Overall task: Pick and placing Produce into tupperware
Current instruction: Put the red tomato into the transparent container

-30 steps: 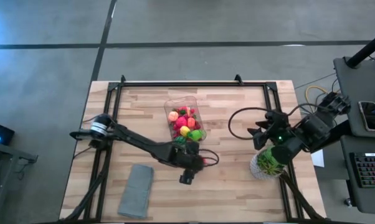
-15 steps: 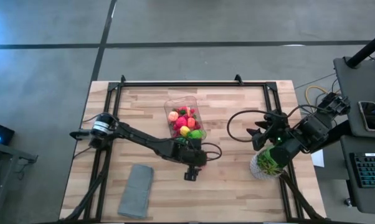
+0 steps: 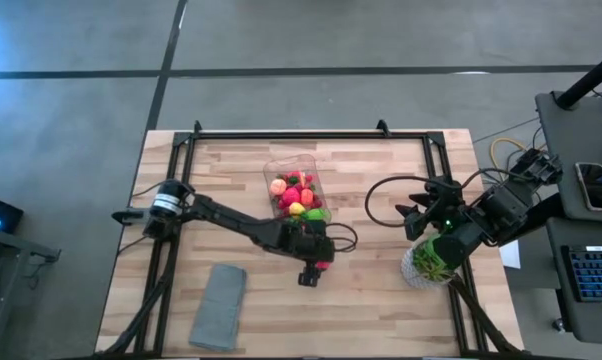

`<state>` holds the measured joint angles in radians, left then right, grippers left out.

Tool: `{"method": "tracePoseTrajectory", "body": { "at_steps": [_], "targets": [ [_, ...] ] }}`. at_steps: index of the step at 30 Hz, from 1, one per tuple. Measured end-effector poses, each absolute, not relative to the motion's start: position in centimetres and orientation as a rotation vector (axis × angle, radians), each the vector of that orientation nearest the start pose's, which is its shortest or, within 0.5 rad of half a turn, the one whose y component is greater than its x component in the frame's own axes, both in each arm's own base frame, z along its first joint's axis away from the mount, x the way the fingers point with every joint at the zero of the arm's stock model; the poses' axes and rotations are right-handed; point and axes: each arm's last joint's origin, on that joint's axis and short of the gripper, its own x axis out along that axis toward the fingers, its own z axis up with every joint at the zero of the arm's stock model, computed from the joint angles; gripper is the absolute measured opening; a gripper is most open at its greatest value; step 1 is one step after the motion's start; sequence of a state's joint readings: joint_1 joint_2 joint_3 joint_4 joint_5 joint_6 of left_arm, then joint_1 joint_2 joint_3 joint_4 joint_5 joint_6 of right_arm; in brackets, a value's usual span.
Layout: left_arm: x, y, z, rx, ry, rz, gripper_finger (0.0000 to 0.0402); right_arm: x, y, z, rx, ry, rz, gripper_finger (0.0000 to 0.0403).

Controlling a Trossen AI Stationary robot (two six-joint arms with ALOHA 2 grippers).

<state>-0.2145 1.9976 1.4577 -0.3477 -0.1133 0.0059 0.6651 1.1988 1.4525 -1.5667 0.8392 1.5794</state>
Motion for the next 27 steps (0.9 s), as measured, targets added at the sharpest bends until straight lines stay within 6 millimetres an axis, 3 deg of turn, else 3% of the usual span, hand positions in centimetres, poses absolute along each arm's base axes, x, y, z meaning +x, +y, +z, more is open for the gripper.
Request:
{"method": "tracePoseTrajectory", "body": {
  "at_steps": [17, 27],
  "targets": [
    [42.8, -8.9, 17.7, 0.134, 0.896, -0.141, 0.0289, 14.6, 8.7, 38.5, 0.582, 0.549, -0.772, 0.0237],
    [41.7, -9.7, 17.7, 0.195, 0.992, -0.181, 0.0289, 14.6, 8.7, 38.5, 0.582, 0.549, -0.772, 0.0239]
  ]
}}
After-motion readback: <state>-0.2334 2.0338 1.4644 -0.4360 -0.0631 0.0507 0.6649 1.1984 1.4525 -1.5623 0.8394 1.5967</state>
